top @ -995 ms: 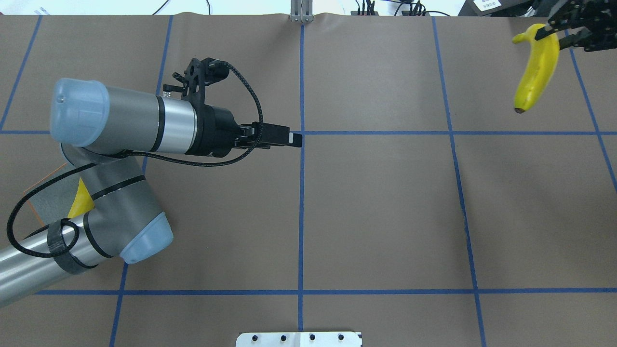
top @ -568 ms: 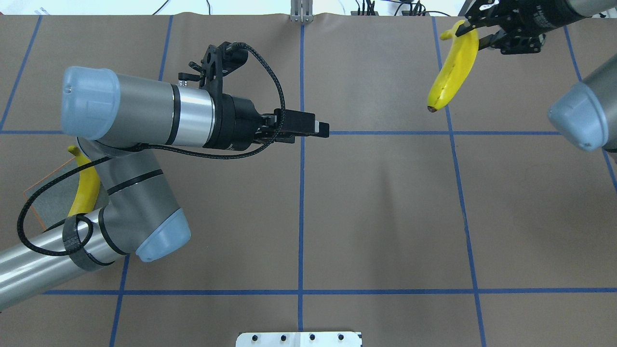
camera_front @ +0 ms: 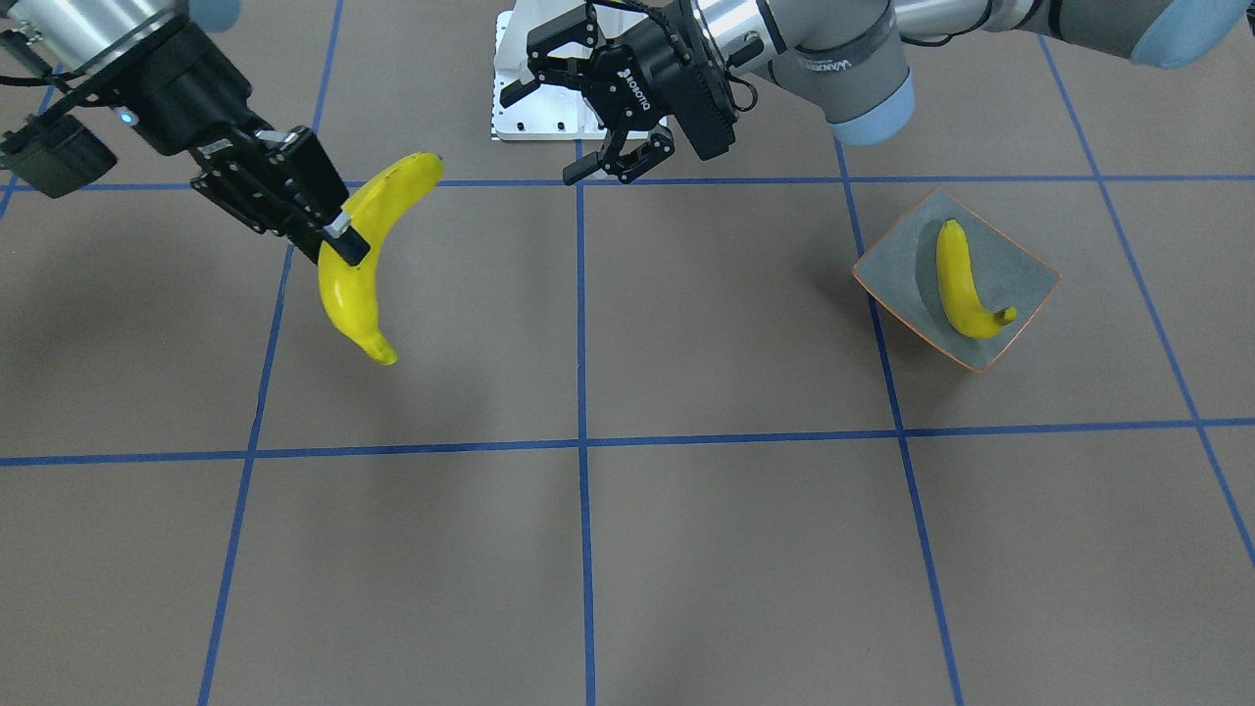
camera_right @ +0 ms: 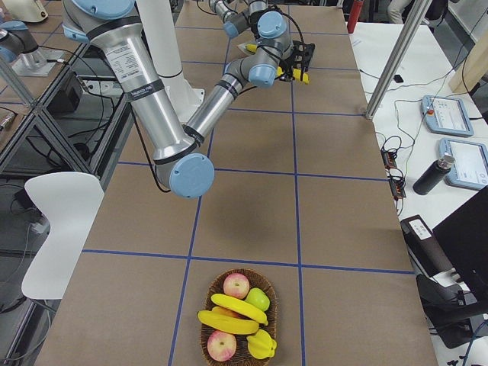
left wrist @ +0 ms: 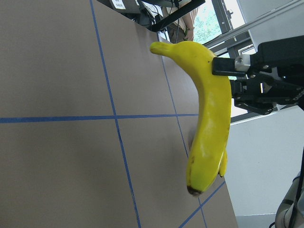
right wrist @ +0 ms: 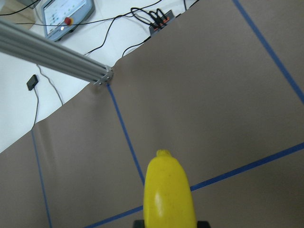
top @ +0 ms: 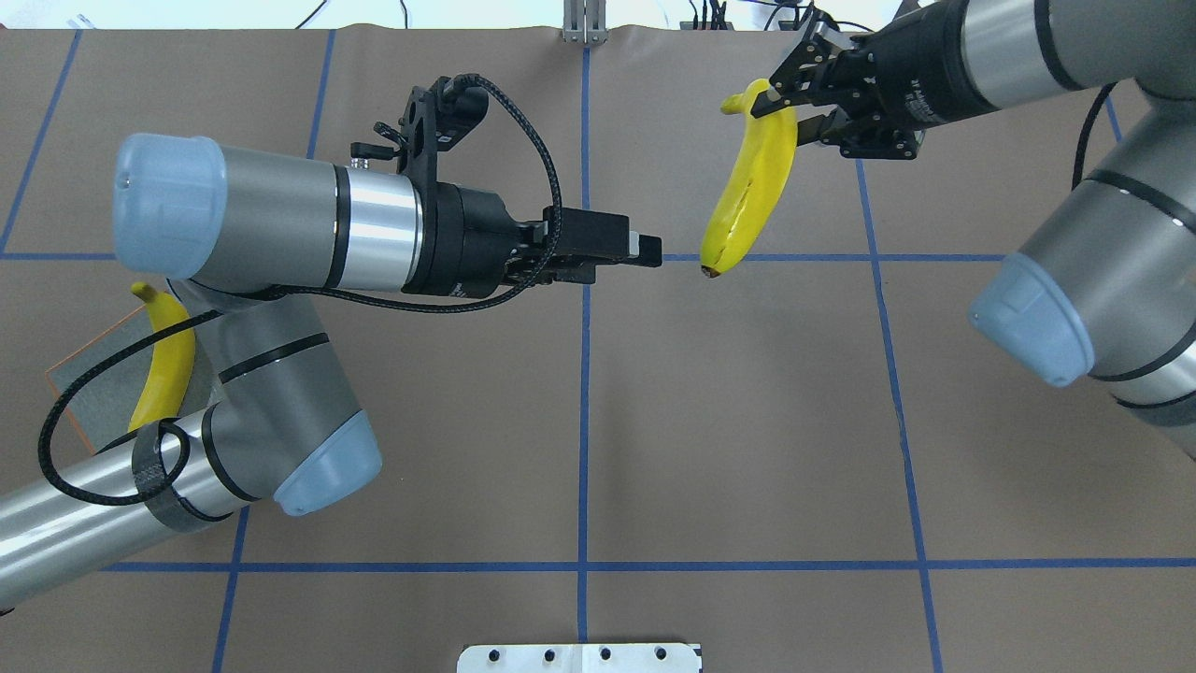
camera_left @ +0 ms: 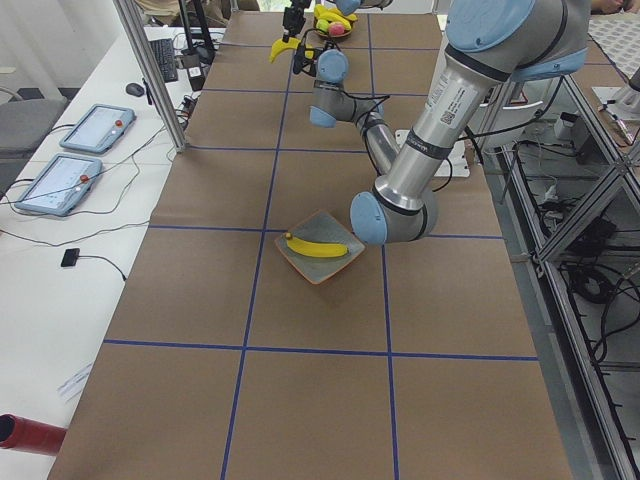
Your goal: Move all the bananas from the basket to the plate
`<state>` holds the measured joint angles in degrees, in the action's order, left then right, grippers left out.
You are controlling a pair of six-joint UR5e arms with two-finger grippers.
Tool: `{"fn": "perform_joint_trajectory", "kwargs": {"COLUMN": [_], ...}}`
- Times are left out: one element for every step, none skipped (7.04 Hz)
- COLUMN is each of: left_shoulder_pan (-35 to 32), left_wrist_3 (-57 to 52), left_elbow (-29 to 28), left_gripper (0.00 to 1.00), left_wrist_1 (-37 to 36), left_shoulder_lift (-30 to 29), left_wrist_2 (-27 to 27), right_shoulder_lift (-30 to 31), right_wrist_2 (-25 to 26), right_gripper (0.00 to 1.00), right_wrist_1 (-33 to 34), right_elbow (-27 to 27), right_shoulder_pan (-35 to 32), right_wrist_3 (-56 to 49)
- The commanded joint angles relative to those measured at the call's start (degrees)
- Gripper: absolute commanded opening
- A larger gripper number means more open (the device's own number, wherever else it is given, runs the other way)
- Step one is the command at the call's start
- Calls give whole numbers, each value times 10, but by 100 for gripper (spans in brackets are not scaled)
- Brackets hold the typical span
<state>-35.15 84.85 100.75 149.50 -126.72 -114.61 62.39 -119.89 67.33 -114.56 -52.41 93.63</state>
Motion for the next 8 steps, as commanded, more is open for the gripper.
{"fn": "perform_joint_trajectory", "kwargs": {"left_shoulder_pan": [3, 3, 3, 4, 3, 3, 4, 4], "left_wrist_3": [2, 2, 2, 2, 1, 1, 2, 2], "left_elbow": [0, 0, -1, -1, -1, -1, 0, -1], "left_gripper": [100, 100, 100, 100, 96, 83, 82, 66], "left_wrist_1": [6, 6, 6, 6, 6, 7, 11, 18], "left_shoulder_lift": [1, 1, 2, 2, 2, 1, 1, 2], "left_wrist_2": [0, 0, 0, 0, 0, 0, 0, 0], "right_shoulder_lift": [-21, -25, -25, -26, -26, -26, -37, -39], "right_wrist_2": [64, 76, 79, 81, 96, 106, 106, 107], "right_gripper": [0, 0, 0, 0, 0, 0, 0, 0], "right_wrist_1": [-5, -5, -5, -5, -5, -5, -4, -4], "right_elbow": [-7, -15, -23, -26, -27, -27, -27, -28], "right_shoulder_pan": [57, 70, 78, 85, 99, 107, 109, 109], "right_wrist_3": [23, 30, 31, 31, 31, 31, 31, 31]}}
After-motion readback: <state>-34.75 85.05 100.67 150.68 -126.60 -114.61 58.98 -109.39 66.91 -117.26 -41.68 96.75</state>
